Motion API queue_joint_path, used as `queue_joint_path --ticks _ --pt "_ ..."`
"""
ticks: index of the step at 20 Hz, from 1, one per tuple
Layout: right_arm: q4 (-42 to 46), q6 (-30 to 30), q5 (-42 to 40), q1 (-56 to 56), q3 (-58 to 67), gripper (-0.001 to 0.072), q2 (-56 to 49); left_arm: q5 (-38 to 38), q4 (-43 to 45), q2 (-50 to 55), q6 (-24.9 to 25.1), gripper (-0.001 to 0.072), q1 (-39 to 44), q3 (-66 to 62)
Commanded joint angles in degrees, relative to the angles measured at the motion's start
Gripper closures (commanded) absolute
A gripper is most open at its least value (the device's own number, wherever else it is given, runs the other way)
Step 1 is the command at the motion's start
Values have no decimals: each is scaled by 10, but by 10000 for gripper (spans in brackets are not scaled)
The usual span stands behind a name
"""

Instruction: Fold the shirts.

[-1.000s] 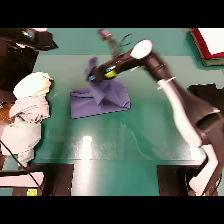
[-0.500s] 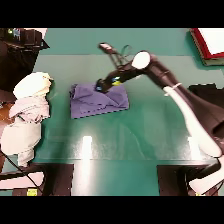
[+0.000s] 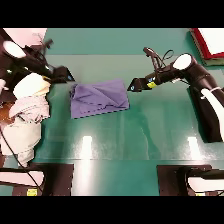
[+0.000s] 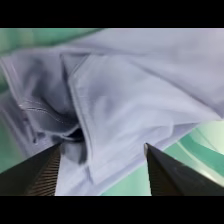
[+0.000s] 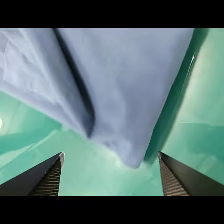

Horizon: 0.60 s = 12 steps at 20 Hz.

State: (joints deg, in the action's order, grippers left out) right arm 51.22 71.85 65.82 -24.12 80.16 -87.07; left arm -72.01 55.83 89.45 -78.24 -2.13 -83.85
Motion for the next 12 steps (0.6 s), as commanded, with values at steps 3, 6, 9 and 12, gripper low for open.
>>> queue_joint_path --ticks 3,6,9,12 --pt "-5 2 -5 14 -32 53 47 56 -92 74 7 107 4 38" --pt "-5 2 -9 14 -31 53 54 67 -105 74 7 110 4 29" --pt "-5 3 -10 14 -31 53 54 44 -100 74 32 690 4 30" --pt "-5 3 -7 14 -31 54 55 10 -77 65 41 687 4 11"
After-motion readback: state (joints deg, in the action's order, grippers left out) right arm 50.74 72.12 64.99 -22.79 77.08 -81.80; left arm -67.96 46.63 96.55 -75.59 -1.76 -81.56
